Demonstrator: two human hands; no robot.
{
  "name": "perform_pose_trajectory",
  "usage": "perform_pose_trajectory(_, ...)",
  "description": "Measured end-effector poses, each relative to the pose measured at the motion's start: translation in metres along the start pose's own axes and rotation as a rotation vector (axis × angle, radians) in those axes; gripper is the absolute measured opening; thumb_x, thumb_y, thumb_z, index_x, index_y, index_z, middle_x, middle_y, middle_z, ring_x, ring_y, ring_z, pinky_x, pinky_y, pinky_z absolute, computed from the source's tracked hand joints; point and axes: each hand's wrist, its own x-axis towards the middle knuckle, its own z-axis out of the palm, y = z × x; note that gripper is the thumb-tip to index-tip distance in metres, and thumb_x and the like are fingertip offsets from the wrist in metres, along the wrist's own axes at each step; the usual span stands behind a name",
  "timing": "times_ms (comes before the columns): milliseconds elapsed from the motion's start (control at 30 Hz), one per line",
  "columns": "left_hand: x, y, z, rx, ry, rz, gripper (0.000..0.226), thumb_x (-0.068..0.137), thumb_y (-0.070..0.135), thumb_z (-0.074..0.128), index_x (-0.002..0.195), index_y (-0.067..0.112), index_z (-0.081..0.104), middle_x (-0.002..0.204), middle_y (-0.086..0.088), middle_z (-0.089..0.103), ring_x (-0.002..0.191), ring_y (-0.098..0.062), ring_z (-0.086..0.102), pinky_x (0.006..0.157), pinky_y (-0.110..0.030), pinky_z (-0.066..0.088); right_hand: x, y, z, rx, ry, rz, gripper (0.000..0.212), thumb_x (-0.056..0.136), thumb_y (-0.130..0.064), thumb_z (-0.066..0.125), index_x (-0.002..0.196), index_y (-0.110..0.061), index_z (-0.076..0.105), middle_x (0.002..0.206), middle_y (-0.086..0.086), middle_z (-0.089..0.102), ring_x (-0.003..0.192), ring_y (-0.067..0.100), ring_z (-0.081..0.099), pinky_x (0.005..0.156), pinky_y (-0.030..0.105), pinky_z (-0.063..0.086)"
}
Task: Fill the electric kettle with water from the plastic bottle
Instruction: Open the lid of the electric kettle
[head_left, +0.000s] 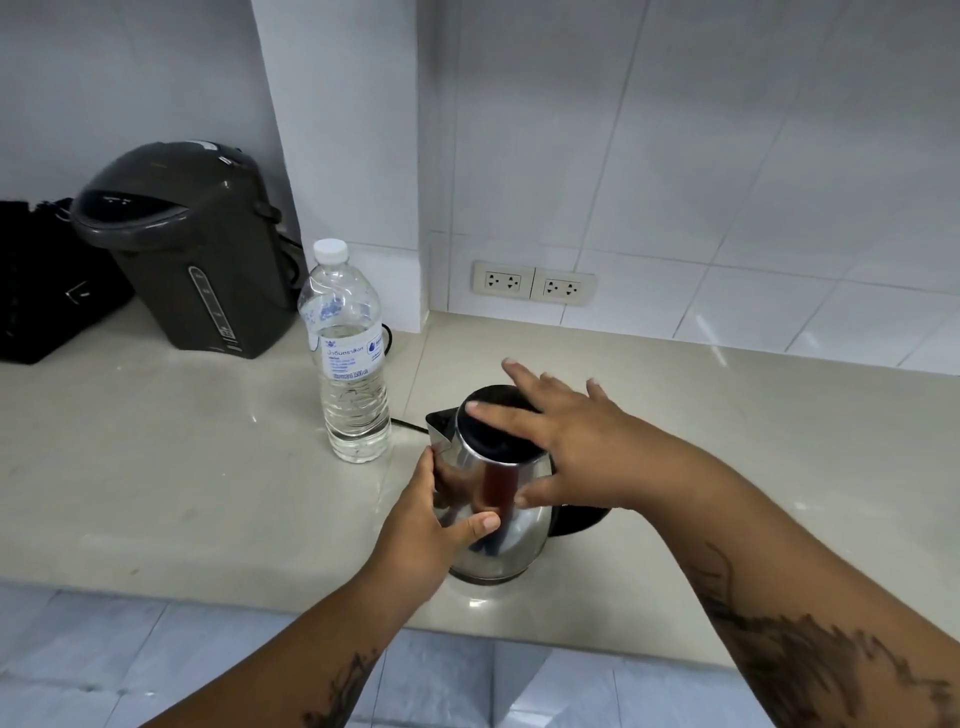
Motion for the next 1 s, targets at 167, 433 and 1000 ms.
perform_pose_trajectory(167, 0.0, -0.003, 0.001, -0.009, -0.003, 0.005, 0.08, 0.079, 0.014, 0.081, 0.132, 0.047, 0.031, 0.113, 0.031, 0.058, 0.099, 0.022, 0.055, 0.071, 0.005, 0.043, 0.008, 0.001, 0.007, 0.096, 0.11, 0.014, 0.073, 0.073, -0.038, 0.074, 0.134, -0.045, 0.035, 0.161, -0.006, 0.009, 0.141, 0.017, 0.029, 0.115, 0.042, 0.014)
perform_pose_trajectory(433, -0.001, -0.006, 0.003, 0.01, 0.012, 0.0, 0.088, 0.08, 0.019, 0.081, 0.147, 0.039, 0.027, 0.119, 0.028, 0.057, 0.106, 0.016, 0.052, 0.074, -0.001, 0.042, 0.001, 0.004, 0.013, 0.317, 0.282, 0.014, 0.064, 0.07, -0.037, 0.077, 0.124, -0.04, 0.043, 0.158, -0.016, 0.018, 0.135, 0.006, 0.034, 0.112, 0.034, 0.029)
perform_pose_trajectory(1000, 0.008, 0.0, -0.024, -0.008, 0.146, -0.061, 0.09, 0.077, 0.042, 0.079, 0.15, 0.03, 0.029, 0.149, 0.014, 0.038, 0.135, -0.009, 0.039, 0.109, -0.033, 0.04, -0.041, 0.011, 0.069, 1.052, 0.959, 0.461, 0.04, 0.084, -0.026, 0.068, 0.113, -0.033, 0.041, 0.101, -0.024, 0.059, 0.089, -0.024, 0.053, 0.076, 0.018, 0.039)
